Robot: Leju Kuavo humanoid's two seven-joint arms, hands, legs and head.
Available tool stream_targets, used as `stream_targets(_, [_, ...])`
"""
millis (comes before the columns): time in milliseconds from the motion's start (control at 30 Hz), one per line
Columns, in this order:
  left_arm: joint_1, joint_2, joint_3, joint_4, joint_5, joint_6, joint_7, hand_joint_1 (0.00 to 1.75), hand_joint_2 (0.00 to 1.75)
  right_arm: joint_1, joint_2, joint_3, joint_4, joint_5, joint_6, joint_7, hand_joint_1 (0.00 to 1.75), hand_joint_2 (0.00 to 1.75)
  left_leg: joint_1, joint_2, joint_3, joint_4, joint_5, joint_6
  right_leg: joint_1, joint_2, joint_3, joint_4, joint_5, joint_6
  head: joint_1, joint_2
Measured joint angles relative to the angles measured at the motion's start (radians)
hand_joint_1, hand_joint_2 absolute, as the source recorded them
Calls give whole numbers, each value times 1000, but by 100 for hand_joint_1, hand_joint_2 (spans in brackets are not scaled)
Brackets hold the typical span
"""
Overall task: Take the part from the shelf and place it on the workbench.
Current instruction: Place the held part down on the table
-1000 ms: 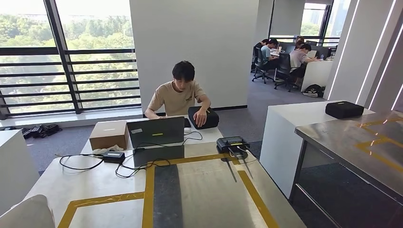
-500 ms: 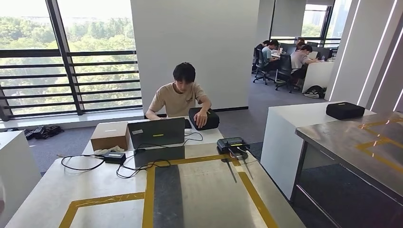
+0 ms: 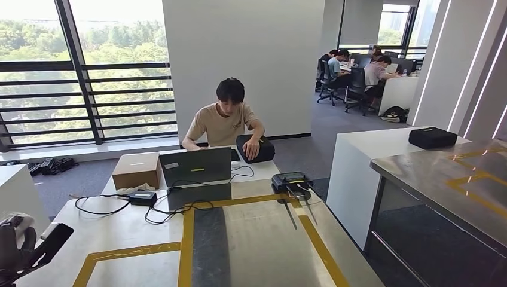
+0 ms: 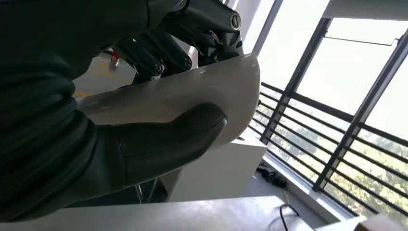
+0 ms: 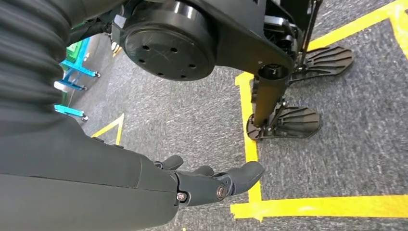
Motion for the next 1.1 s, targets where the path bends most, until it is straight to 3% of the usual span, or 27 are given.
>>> stream_targets(200, [30,-116,-65,81,-101,-39,20,175,175,14,-10,0,0,0,0,19,0,175,-2,1,0,0,-1,1,0,1,0,-1,0,1,0,0])
stream_targets(400, [87,-200,-137,126,-165,-66,20,175,175,19,-15,0,0,3,6,17,0,175,-3,1,0,0,-1,2,-1,1,0,-1,0,2,0,0])
stream_targets(833, [159,-227,-236,162,-255,-75,16,175,175,26,-24,1,0,12,22,-11,0,175,-3,2,0,-3,-1,2,-1,1,-1,-1,0,2,0,0])
stream_targets(967, [168,-230,-262,166,-282,-69,13,0,175,26,-24,1,0,8,24,-11,0,0,-3,2,0,-3,-1,2,-1,1,-1,-1,0,2,0,0])
stream_targets(1100, [174,-234,-285,166,-305,-3,32,0,175,26,-24,1,0,2,24,-14,0,0,-3,2,0,-3,-1,2,-1,1,-1,-1,0,2,0,0])
